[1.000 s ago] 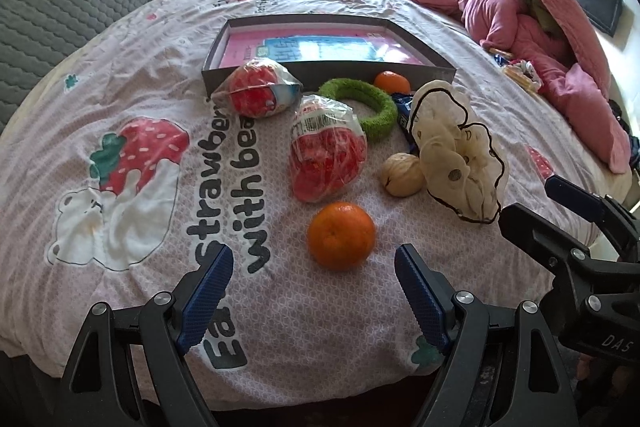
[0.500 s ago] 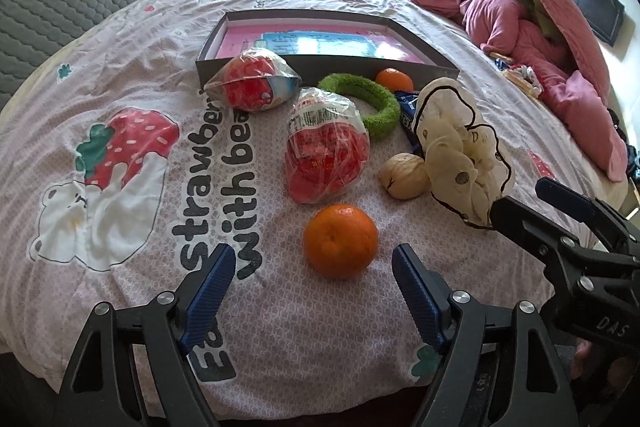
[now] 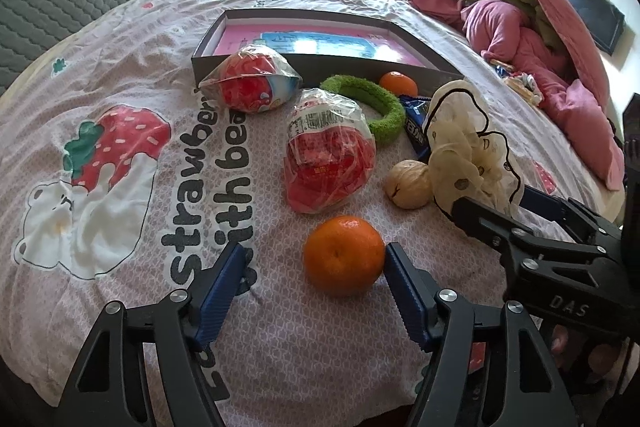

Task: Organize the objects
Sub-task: 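Grasp the beige mesh scrunchie with the right tool while the left tool grasps the orange, then carry the scrunchie with the right tool while the left tool carries the orange over the gray box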

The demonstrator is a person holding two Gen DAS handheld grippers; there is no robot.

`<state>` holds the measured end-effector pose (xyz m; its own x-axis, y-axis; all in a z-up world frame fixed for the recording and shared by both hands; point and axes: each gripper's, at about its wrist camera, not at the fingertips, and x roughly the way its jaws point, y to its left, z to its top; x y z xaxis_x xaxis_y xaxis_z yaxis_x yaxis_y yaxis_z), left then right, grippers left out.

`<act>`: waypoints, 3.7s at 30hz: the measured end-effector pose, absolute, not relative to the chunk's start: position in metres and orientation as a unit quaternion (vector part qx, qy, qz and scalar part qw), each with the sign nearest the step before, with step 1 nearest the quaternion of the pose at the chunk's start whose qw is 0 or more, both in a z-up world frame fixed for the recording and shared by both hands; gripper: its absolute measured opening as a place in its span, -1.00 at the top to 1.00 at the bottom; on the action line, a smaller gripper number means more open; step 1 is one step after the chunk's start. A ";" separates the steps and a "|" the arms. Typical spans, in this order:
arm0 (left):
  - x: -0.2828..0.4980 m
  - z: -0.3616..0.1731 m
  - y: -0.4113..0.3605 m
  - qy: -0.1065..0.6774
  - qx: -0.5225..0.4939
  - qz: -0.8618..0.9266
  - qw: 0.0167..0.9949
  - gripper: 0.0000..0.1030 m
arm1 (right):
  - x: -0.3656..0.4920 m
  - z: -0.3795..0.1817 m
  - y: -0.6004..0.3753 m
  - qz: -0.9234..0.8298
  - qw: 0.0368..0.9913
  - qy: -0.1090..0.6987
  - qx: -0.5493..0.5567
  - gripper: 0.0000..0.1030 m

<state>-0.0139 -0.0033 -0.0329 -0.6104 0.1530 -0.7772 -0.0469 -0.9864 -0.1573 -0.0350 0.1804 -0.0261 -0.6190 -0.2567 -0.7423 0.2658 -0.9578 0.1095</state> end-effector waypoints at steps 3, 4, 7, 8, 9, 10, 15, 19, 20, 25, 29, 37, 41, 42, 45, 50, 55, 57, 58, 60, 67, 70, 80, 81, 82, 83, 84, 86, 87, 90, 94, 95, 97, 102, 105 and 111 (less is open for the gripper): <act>-0.015 -0.035 -0.002 -0.061 -0.437 0.895 0.059 -0.41 | -0.037 -0.030 0.180 -0.898 0.149 0.004 0.414 -0.66; -0.015 -0.035 -0.001 -0.060 -0.436 0.896 0.059 -0.41 | -0.038 -0.032 0.179 -0.897 0.150 0.008 0.415 -0.61; -0.016 -0.036 0.002 -0.050 -0.436 0.897 0.057 -0.40 | -0.038 -0.033 0.179 -0.900 0.150 0.013 0.409 -0.34; -0.017 -0.036 0.003 -0.047 -0.437 0.897 0.055 -0.40 | -0.037 -0.033 0.178 -0.901 0.152 0.014 0.407 -0.26; -0.017 -0.037 0.004 -0.046 -0.438 0.896 0.054 -0.40 | -0.037 -0.033 0.178 -0.901 0.153 0.015 0.405 -0.13; -0.017 -0.037 0.005 -0.045 -0.437 0.897 0.053 -0.40 | -0.037 -0.033 0.178 -0.901 0.154 0.014 0.405 -0.08; -0.017 -0.037 0.006 -0.043 -0.434 0.898 0.051 -0.26 | -0.035 -0.034 0.179 -0.904 0.155 0.013 0.399 0.14; -0.018 -0.038 0.006 -0.043 -0.431 0.900 0.052 -0.20 | -0.032 -0.034 0.182 -0.906 0.160 0.009 0.391 0.43; -0.018 -0.037 0.005 -0.044 -0.429 0.900 0.054 -0.14 | -0.032 -0.034 0.182 -0.907 0.162 0.008 0.390 0.45; -0.016 -0.033 0.004 -0.051 -0.420 0.904 0.068 0.25 | -0.028 -0.032 0.184 -0.908 0.171 0.005 0.382 0.64; -0.016 -0.032 0.003 -0.055 -0.422 0.902 0.071 0.25 | -0.026 -0.027 0.186 -0.911 0.171 0.003 0.376 0.69; -0.013 -0.028 0.002 -0.058 -0.431 0.898 0.073 0.26 | -0.028 -0.013 0.183 -0.915 0.180 0.012 0.361 0.70; -0.009 -0.025 0.000 -0.055 -0.432 0.897 0.075 0.26 | -0.034 -0.005 0.179 -0.917 0.181 0.011 0.355 0.70; -0.009 -0.024 -0.001 -0.057 -0.431 0.898 0.074 0.26 | -0.036 -0.002 0.178 -0.917 0.182 0.014 0.354 0.70; -0.009 -0.020 -0.003 -0.064 -0.425 0.900 0.071 0.26 | -0.039 0.002 0.177 -0.917 0.184 0.017 0.354 0.70; -0.009 -0.017 0.000 -0.066 -0.432 0.897 0.070 0.26 | -0.044 0.007 0.183 -0.917 0.177 0.015 0.358 0.70; -0.005 -0.009 0.002 -0.061 -0.436 0.895 0.070 0.26 | -0.041 0.012 0.190 -0.920 0.175 0.002 0.352 0.70; -0.001 -0.003 0.000 -0.064 -0.432 0.897 0.068 0.26 | -0.041 0.019 0.191 -0.921 0.177 0.002 0.346 0.70; 0.003 0.000 -0.002 -0.067 -0.427 0.899 0.067 0.26 | -0.040 0.022 0.190 -0.923 0.177 0.004 0.343 0.70; 0.006 0.004 -0.003 -0.066 -0.420 0.903 0.063 0.26 | -0.039 0.029 0.191 -0.926 0.179 0.003 0.332 0.70; 0.004 0.017 -0.005 -0.078 -0.414 0.905 0.066 0.26 | -0.037 0.037 0.187 -0.925 0.186 0.005 0.333 0.70; 0.000 0.025 0.000 -0.077 -0.407 0.908 0.068 0.26 | -0.036 0.042 0.184 -0.925 0.187 0.008 0.330 0.70; -0.015 0.047 0.010 -0.056 -0.383 0.919 0.078 0.26 | -0.034 0.060 0.183 -0.924 0.200 0.006 0.326 0.71; -0.017 0.048 0.010 -0.053 -0.385 0.918 0.078 0.26 | -0.035 0.063 0.183 -0.925 0.200 0.009 0.322 0.70; -0.020 0.049 0.010 -0.055 -0.385 0.918 0.078 0.26 | -0.036 0.066 0.183 -0.927 0.199 0.014 0.317 0.70; -0.023 0.050 0.009 -0.058 -0.386 0.917 0.079 0.26 | -0.038 0.069 0.183 -0.929 0.196 0.020 0.312 0.70; -0.026 0.050 0.009 -0.061 -0.387 0.917 0.080 0.26 | -0.041 0.071 0.184 -0.930 0.197 0.020 0.309 0.70; -0.030 0.051 0.009 -0.061 -0.383 0.918 0.080 0.26 | -0.046 0.073 0.187 -0.930 0.202 0.014 0.305 0.70; -0.034 0.052 0.009 -0.060 -0.382 0.919 0.081 0.26 | -0.048 0.073 0.188 -0.931 0.202 0.014 0.304 0.70; -0.045 0.051 0.007 -0.060 -0.385 0.918 0.081 0.26 | -0.058 0.072 0.192 -0.932 0.200 0.013 0.302 0.70; -0.060 0.054 0.005 -0.051 -0.380 0.920 0.078 0.26 | -0.071 0.069 0.195 -0.932 0.201 0.006 0.301 0.70; -0.066 0.055 0.004 -0.050 -0.377 0.921 0.078 0.26 | -0.075 0.068 0.196 -0.932 0.202 0.005 0.302 0.70; -0.076 0.057 0.001 -0.048 -0.375 0.923 0.075 0.26 | -0.080 0.066 0.196 -0.930 0.205 0.002 0.304 0.70; -0.101 0.060 -0.006 -0.042 -0.372 0.925 0.066 0.26 | -0.093 0.060 0.194 -0.927 0.210 0.005 0.310 0.70; -0.111 0.060 -0.009 -0.038 -0.369 0.927 0.063 0.26 | -0.099 0.057 0.192 -0.926 0.211 0.008 0.312 0.70; -0.125 0.057 -0.017 -0.046 -0.371 0.926 0.060 0.26 | -0.108 0.055 0.188 -0.926 0.215 0.016 0.310 0.70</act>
<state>-0.1251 -0.0174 0.0569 -0.7181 0.1451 -0.6807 -0.0765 -0.9886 -0.1300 -0.1076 0.1881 0.0545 -0.7153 -0.3879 -0.5813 0.4073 -0.9073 0.1043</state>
